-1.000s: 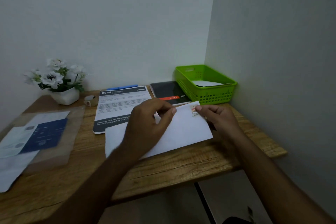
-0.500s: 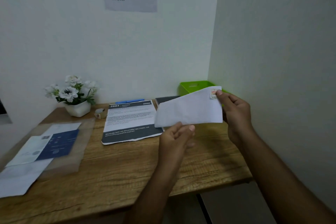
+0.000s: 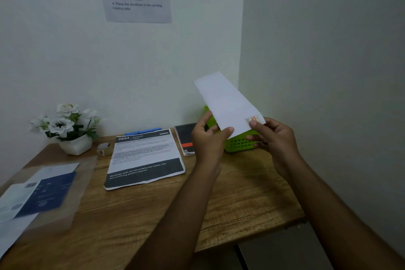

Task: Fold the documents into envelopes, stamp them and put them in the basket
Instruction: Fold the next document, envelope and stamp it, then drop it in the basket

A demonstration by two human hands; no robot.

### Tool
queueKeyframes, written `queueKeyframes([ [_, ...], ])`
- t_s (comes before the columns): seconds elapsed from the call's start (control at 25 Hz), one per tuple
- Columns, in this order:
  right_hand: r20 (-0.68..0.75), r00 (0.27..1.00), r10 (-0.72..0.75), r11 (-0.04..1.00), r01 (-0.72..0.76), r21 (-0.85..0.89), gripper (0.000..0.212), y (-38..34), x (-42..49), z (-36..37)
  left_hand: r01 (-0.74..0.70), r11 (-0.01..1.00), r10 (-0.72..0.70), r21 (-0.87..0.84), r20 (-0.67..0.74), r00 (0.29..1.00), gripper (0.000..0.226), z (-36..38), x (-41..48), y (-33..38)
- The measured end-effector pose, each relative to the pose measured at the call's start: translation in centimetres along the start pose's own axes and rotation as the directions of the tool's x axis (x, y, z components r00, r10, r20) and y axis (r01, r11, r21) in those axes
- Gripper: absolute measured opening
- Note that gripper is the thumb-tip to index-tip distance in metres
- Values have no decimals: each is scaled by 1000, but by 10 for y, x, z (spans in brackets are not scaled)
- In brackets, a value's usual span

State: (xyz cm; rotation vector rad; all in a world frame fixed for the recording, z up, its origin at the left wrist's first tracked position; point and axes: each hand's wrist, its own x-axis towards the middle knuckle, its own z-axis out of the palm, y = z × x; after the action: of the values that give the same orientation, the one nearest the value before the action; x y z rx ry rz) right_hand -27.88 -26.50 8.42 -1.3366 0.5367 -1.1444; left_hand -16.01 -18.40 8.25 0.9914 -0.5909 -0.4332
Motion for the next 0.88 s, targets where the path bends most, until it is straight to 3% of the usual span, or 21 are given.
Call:
queueKeyframes([
  [0.24,-22,991,130,987,-131,-88,13,1,37,-15,27,978,-39,208,54,998,70,22,29,-14],
  [0.48,-47,975,217,971,-221,-93,9,10,67,-22,120,924,-117,364,-30,993,69,36,41,-35],
  [0.6,-57,965,257,960,-262,-94,9,15,77,-23,98,866,-100,490,-21,995,67,39,47,-43],
  [0.68,-61,955,290,953,-294,-70,9,16,83,-24,76,836,-94,544,6,996,59,39,50,-45],
  [0.8,-33,942,333,943,-333,-21,15,19,87,-25,36,812,-78,582,47,996,18,39,53,-47],
  [0.88,-20,937,348,937,-347,47,19,21,87,-26,-23,776,-32,630,75,997,18,39,54,-47],
])
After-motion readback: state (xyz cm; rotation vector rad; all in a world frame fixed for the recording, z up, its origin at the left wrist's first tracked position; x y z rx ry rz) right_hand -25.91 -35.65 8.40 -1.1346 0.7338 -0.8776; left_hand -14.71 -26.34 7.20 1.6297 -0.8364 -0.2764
